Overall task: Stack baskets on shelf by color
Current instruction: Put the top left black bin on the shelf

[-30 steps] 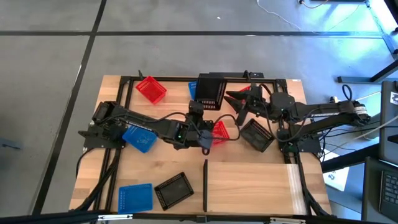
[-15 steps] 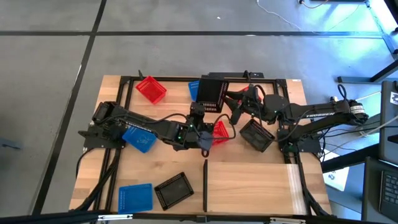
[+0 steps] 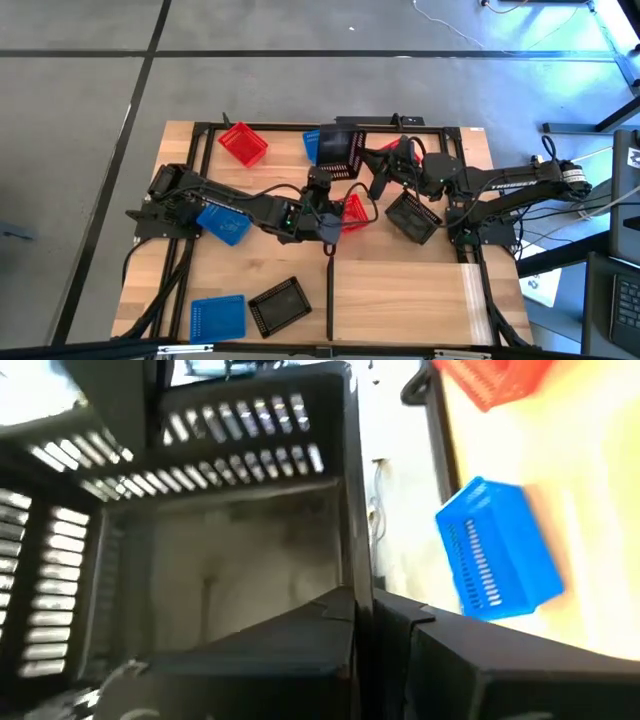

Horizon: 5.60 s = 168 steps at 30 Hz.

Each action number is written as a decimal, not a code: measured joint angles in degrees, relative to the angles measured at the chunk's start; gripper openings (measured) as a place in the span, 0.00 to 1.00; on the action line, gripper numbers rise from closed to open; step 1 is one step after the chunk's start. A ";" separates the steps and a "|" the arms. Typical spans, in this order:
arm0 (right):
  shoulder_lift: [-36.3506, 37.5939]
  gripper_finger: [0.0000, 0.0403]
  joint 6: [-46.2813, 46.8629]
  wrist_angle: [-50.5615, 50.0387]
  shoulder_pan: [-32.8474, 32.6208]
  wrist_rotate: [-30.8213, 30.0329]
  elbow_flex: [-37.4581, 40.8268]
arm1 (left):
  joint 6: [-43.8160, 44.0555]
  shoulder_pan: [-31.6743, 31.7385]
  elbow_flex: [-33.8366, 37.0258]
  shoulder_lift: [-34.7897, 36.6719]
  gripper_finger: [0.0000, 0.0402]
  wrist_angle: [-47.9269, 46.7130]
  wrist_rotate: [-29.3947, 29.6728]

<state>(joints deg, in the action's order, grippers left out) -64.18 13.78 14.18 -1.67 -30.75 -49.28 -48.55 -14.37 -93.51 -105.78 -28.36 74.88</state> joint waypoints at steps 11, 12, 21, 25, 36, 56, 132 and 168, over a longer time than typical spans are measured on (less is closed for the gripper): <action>0.04 0.01 -0.13 -0.02 0.11 0.55 0.00 | 1.75 1.33 0.00 0.00 0.01 4.74 -2.05; 0.04 0.01 -0.30 -0.01 0.11 0.49 0.00 | 2.28 1.46 0.00 -0.02 0.02 5.31 -1.83; 0.11 0.01 -0.50 -0.03 0.11 0.38 -0.02 | 1.84 1.90 0.00 -0.02 0.04 6.61 -1.78; 0.11 0.01 -0.50 -0.12 0.09 0.64 -0.02 | 1.64 1.31 0.00 -0.02 0.04 6.60 -2.42; 0.04 0.01 -0.47 -0.86 0.04 0.89 -0.01 | 1.68 0.74 0.00 -0.02 0.04 6.60 -10.63; 0.02 0.01 -0.29 -1.21 0.04 0.93 0.00 | 1.55 0.70 0.00 -0.02 0.04 6.62 -10.08; 0.04 0.01 -2.58 -1.81 1.20 -1.82 0.00 | -16.22 -2.66 -0.07 0.90 0.21 25.07 -19.98; 5.49 0.00 49.32 -98.76 -17.33 -2.03 -41.13 | -3.32 -12.53 -0.04 7.17 0.21 31.19 14.92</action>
<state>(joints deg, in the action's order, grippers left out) -58.70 63.10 -84.57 -19.00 -32.78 -90.41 -51.87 -26.90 -93.56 -98.61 2.83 89.80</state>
